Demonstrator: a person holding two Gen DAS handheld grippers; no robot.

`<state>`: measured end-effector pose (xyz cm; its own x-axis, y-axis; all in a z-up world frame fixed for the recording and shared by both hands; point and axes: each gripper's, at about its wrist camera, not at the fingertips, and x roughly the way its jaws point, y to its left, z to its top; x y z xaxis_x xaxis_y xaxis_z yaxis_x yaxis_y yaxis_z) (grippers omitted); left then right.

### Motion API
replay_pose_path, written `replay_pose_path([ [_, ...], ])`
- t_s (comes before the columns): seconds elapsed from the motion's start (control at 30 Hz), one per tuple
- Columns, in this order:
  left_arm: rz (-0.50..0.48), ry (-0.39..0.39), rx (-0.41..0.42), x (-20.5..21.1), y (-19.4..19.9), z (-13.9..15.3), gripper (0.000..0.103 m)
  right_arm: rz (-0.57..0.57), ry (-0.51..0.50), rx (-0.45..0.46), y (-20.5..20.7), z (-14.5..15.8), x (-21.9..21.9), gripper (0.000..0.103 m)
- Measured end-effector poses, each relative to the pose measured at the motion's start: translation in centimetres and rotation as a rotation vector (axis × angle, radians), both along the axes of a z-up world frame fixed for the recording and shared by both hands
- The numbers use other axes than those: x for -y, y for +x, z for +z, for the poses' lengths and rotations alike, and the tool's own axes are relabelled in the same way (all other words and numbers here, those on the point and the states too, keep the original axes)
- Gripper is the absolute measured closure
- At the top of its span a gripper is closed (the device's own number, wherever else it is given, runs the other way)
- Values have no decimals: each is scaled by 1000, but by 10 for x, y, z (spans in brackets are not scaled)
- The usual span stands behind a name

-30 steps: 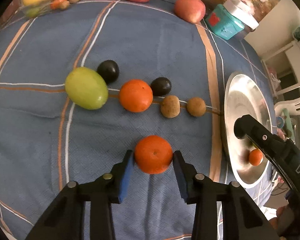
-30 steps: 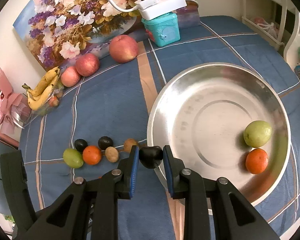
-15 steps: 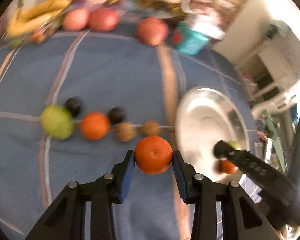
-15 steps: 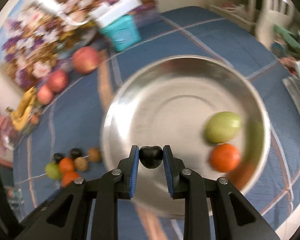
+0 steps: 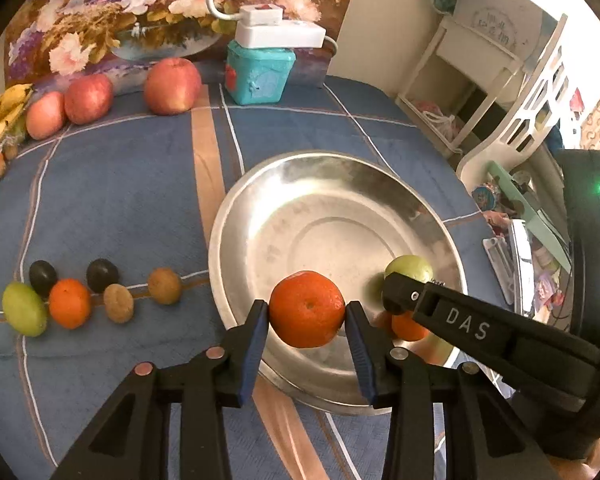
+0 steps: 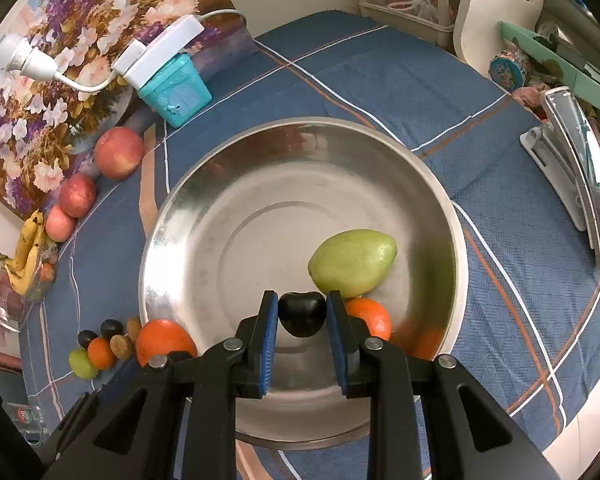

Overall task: Organize fruits
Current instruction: 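Carry the plum and orange to the steel plate and release both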

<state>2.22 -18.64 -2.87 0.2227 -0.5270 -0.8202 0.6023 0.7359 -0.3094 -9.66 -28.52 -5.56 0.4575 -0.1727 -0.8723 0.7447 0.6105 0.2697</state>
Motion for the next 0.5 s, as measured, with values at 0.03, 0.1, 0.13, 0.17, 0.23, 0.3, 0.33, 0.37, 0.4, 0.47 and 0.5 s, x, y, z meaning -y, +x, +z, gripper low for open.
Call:
replay_pose_path([
  [0.03,2,2,1,1,0,-1,56,0,1,0,0,0,0,77],
  [0.1,1,-2,7,-1,-2,-1,46,-5,10,7,2,0,1,76],
  [0.13,2,-5,5,-2,-2,-1,45,-5,16,12,2,0,2,76],
  [0.17,2,-7,-1,-3,-2,-1,45,-5,19,14,2,-1,1,75],
  [0.23,6,-5,-7,-5,-1,-1,45,-4,20,12,2,-1,2,74],
  [0.3,15,2,-8,-9,1,-1,45,-7,23,12,2,-2,2,74],
  [0.33,23,5,-10,-12,2,-1,45,-9,26,12,2,-3,2,74],
  [0.37,29,5,-13,-14,3,-2,45,-10,26,13,2,-2,2,74],
  [0.4,45,7,-20,-18,7,-2,45,-10,25,14,1,-2,2,74],
  [0.47,75,15,-34,-25,11,-2,44,-6,20,17,2,-1,0,74],
  [0.5,100,24,-46,-30,15,-3,41,-4,18,19,3,0,0,74],
])
